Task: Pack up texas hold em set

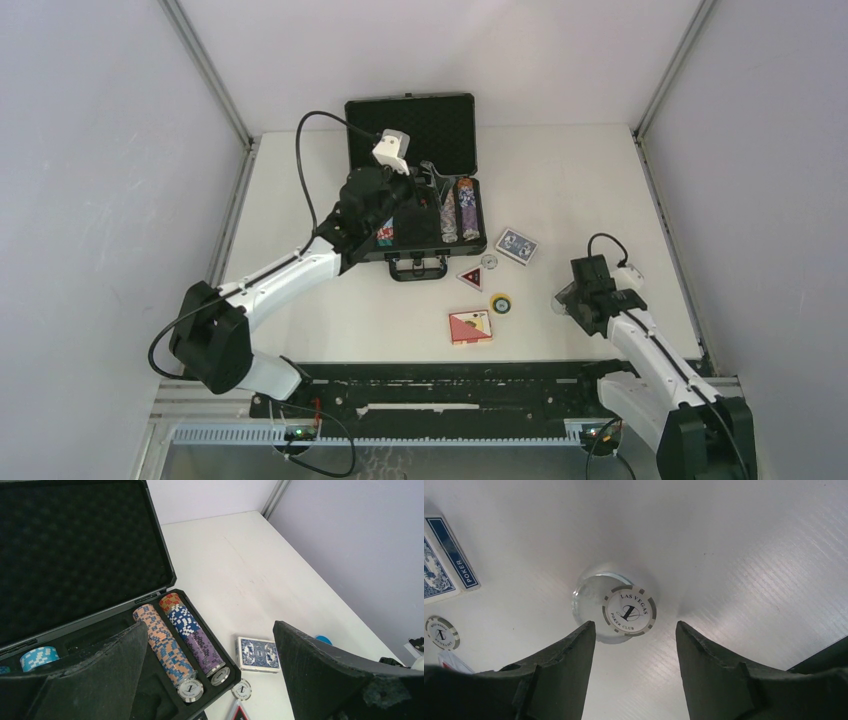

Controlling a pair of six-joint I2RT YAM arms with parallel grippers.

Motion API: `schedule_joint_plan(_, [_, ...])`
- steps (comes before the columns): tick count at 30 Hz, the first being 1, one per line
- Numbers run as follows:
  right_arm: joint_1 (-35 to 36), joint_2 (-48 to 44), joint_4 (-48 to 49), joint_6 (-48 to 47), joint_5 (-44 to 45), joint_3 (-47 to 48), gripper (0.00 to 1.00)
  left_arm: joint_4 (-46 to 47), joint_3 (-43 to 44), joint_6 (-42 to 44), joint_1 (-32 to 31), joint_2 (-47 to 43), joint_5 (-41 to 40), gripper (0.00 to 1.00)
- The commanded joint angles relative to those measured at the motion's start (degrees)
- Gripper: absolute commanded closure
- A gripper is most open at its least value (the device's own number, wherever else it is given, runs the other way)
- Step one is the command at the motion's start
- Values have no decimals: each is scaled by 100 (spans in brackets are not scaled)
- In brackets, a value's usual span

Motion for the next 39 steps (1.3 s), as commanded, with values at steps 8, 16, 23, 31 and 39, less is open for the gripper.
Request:
schedule_joint_plan(8, [-357, 378, 414, -240, -257, 83, 33, 299, -153, -35, 53, -118, 76, 0])
schedule_joint_plan(16, [-365, 581, 526, -258, -300, 89, 34, 301, -156, -36, 57, -93, 72, 0])
schedule_joint_plan(23, [-378, 667, 619, -292, -235, 89, 35, 303, -154, -32, 63, -61, 87, 0])
schedule_joint_plan(31, [-439, 1042, 710, -309, -213, 124, 35, 295, -148, -32, 78, -34, 109, 0])
schedule_joint_plan(39, [-448, 935, 645, -242, -220, 36, 36, 295, -155, -67, 83, -28, 140, 0])
